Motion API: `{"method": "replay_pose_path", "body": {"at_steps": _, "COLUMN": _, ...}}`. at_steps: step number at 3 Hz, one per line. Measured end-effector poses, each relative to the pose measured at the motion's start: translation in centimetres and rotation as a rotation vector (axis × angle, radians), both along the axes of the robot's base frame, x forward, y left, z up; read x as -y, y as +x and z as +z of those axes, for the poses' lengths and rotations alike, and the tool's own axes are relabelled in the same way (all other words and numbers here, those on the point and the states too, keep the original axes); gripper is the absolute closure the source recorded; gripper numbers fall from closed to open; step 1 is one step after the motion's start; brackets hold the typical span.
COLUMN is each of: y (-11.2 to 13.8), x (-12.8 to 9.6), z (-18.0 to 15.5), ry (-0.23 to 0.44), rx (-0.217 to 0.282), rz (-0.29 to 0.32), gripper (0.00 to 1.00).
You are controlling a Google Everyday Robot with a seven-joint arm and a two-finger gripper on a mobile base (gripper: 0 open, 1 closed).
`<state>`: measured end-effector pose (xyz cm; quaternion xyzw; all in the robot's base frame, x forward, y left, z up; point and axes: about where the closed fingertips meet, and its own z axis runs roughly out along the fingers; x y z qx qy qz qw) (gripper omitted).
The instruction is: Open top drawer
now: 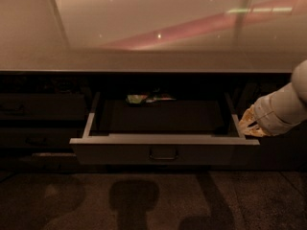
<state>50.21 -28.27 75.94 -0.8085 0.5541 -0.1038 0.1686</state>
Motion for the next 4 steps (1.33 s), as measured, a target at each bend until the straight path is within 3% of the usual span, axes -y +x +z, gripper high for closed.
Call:
{"method": "replay_pose_path", "body": {"at_steps": 1, "y": 0.2, "x": 0.5, "z": -1.0, "ry": 0.184, "rx": -0.039, "rz": 0.077, "gripper": 1.0}}
{"method": "replay_pose_path", "body": {"at_steps": 2, "y": 0.3, "x": 0.6, "z": -1.7, "ry": 0.281, "rx": -0.067, "rz": 0.147, "gripper": 1.0}}
{"method": "replay_pose_path", "body": {"at_steps": 3, "y": 0.3, "x": 0.6, "z": -1.7, "ry": 0.29, "rx": -0.07, "rz": 0.157, "gripper": 1.0}}
{"method": "replay_pose_path", "body": {"at_steps": 4, "y": 2.7, "x": 1.4, "z": -2.2, "ry": 0.253, "rx": -0.107, "rz": 0.088, "gripper": 1.0}}
